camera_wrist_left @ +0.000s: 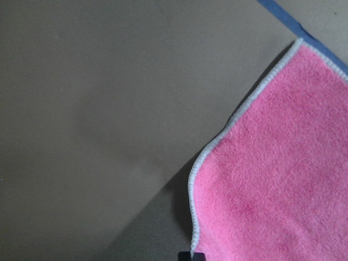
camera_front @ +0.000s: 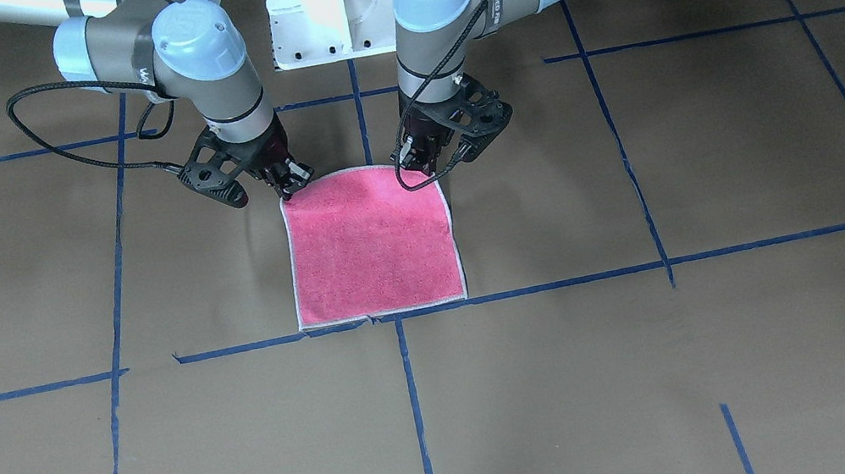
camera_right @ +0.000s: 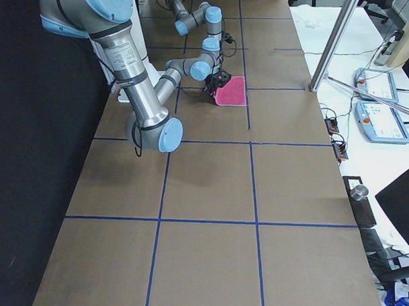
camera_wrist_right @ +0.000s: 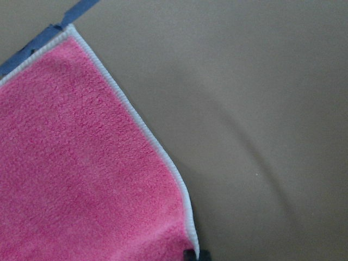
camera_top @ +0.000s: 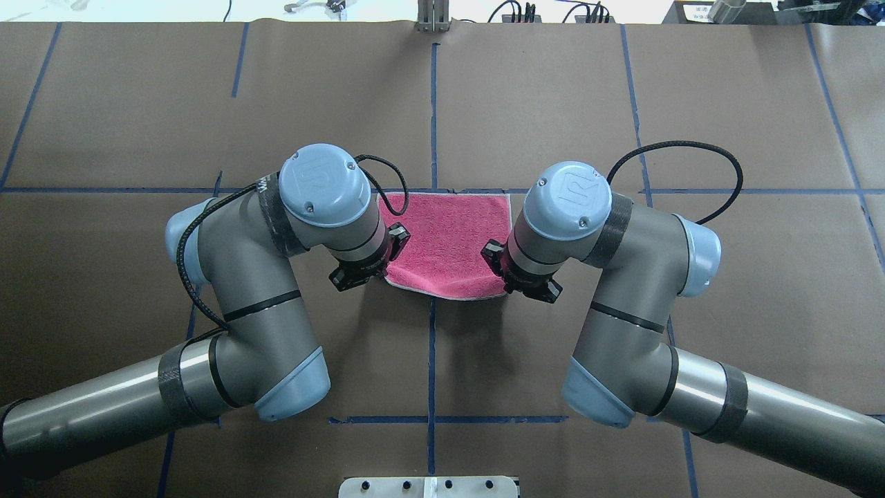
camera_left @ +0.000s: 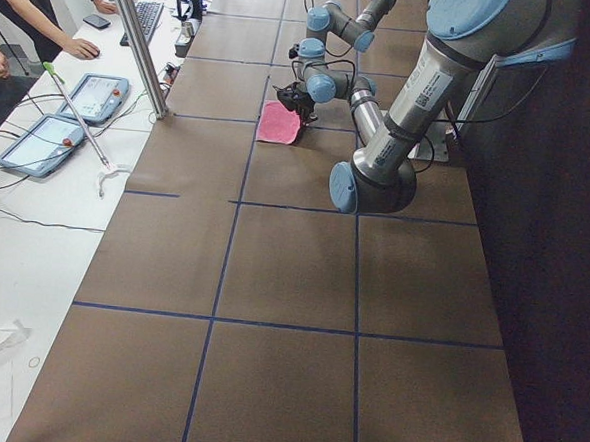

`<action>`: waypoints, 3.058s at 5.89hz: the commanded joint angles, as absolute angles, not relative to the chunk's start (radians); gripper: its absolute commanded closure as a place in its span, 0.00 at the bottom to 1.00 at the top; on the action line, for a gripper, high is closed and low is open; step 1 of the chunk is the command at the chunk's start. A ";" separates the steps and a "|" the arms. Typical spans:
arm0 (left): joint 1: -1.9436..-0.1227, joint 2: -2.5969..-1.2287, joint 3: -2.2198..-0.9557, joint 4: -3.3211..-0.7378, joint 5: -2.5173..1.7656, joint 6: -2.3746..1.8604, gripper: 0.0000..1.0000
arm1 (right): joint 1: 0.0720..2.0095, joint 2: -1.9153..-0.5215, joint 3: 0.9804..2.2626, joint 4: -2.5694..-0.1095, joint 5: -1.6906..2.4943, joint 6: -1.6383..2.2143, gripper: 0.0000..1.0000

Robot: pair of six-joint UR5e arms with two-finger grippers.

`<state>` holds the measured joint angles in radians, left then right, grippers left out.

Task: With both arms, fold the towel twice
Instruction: 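Lift the near edge with both grippers and fold it toward the far edge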

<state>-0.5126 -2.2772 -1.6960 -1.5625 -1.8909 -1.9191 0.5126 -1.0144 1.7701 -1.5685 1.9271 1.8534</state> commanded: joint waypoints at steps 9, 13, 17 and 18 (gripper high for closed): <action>-0.531 -2.276 -1.749 -1.514 -1.917 -1.919 1.00 | 0.572 -1.009 1.820 -1.644 1.970 1.850 1.00; -0.531 -2.276 -1.709 -1.558 -1.919 -1.928 1.00 | 0.571 -0.983 1.761 -1.644 1.973 1.848 0.94; -0.534 -2.278 -1.663 -1.635 -1.917 -1.934 1.00 | 0.572 -0.977 1.671 -1.532 1.974 1.838 0.94; -0.535 -2.276 -1.629 -1.673 -1.917 -1.936 1.00 | 0.574 -0.977 1.660 -1.525 1.976 1.838 0.95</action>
<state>-0.5342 -2.2775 -1.6574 -1.6413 -1.9175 -1.9348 0.5723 -0.9779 1.6803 -1.5484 1.9744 1.8372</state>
